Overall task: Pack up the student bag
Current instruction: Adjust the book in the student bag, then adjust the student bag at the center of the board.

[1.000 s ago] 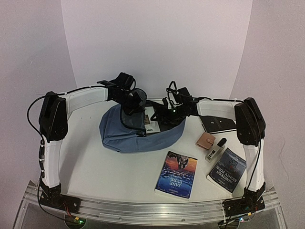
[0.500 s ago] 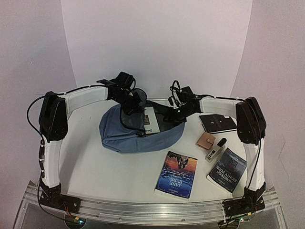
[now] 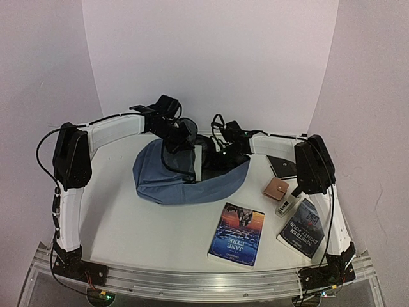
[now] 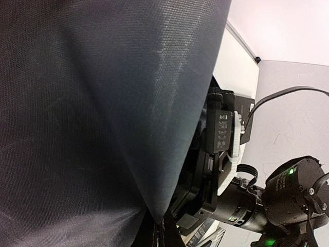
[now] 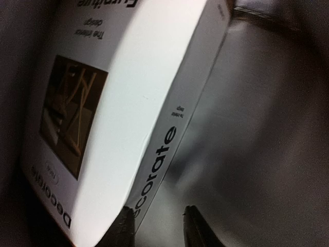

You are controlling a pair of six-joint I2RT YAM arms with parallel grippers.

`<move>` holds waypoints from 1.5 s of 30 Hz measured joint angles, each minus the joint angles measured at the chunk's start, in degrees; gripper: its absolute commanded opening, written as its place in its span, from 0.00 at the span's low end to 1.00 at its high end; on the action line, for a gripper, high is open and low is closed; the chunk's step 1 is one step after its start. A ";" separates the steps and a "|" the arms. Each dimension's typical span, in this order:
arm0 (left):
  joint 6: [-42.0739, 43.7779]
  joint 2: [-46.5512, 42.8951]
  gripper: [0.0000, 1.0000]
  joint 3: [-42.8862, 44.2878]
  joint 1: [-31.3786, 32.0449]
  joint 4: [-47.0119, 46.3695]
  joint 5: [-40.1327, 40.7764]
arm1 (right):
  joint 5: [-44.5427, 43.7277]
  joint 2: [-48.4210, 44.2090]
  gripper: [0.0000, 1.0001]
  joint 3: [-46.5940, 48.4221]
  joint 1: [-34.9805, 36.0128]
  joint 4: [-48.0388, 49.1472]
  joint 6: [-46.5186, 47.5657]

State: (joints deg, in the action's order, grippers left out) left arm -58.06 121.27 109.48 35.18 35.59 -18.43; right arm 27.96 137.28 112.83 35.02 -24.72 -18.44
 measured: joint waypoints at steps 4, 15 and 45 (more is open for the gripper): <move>-0.02 0.00 0.00 0.03 0.00 -0.07 -0.51 | 3.53 2.45 0.47 4.51 0.62 0.74 -1.86; 0.02 0.00 0.00 0.03 0.00 -0.03 -1.46 | 7.27 5.22 0.64 7.06 1.30 5.01 -6.23; 11.04 -0.47 0.56 12.48 -1.47 22.79 15.49 | 4.04 -4.44 0.97 -1.83 -8.78 -12.14 6.48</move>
State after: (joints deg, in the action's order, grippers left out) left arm -47.03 120.80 121.96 33.71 58.39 -2.94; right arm 32.01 132.84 111.00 26.24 -36.86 -11.96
